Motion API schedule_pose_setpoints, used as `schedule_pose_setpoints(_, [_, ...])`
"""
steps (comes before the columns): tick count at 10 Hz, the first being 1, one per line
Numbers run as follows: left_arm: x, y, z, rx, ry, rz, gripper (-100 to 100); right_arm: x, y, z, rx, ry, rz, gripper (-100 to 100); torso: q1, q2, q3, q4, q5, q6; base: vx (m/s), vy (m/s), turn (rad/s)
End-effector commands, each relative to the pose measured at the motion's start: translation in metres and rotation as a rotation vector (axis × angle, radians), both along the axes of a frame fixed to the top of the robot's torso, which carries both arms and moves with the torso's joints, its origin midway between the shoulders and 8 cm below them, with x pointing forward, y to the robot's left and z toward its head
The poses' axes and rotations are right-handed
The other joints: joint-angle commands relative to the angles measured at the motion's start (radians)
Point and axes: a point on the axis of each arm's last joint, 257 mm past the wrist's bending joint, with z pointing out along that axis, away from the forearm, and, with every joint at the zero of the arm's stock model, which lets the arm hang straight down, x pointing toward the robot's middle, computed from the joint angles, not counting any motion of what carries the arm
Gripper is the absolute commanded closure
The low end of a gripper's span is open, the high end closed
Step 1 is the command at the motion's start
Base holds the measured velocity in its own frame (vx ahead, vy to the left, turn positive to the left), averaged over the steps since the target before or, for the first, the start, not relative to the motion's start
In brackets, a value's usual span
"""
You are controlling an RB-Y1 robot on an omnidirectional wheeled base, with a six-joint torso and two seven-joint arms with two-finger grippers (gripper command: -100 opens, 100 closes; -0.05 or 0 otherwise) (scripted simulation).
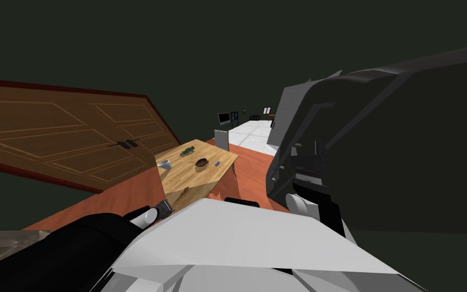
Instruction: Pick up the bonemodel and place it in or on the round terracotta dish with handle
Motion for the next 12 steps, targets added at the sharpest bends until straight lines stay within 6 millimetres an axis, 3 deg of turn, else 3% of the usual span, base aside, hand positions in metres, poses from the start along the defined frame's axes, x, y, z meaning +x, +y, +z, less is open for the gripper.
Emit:
schedule_pose_setpoints(1, [-0.025, 0.003, -0.009, -0.052, 0.024, 0.078, -100, 0.0, 0.0, 0.0, 0.0, 0.0, 0.0, 0, 0.0, 0.0, 0.0, 0.0, 0.0, 0.0, 0.065, 0.006, -0.194])
schedule_pose_setpoints(2, [-0.042, 0.007, -0.015, -0.088, 0.035, 0.141, -100, 0.0, 0.0, 0.0, 0.0, 0.0, 0.0, 0, 0.0, 0.0, 0.0, 0.0, 0.0, 0.001, 0.089, 0.012, -0.316])
schedule_pose_setpoints(3, [-0.043, 0.006, -0.015, -0.093, 0.04, 0.141, -100, 0.0, 0.0, 0.0, 0.0, 0.0, 0.0, 0, 0.0, -0.001, 0.0, 0.0, 0.0, 0.001, 0.074, 0.03, -0.071])
schedule_pose_setpoints(8, [-0.111, 0.008, -0.03, -0.251, 0.082, 0.401, -100, 0.0, 0.0, 0.0, 0.0, 0.0, 0.0, 0, 0.0, -0.002, -0.001, 0.0, 0.0, 0.0, 0.091, 0.025, -0.199])
schedule_pose_setpoints(12, [-0.133, 0.006, -0.032, -0.305, 0.093, 0.488, -100, 0.0, 0.0, 0.0, 0.0, 0.0, 0.0, 0, -0.002, 0.002, 0.001, 0.0, -0.001, 0.0, 0.038, 0.008, -0.097])
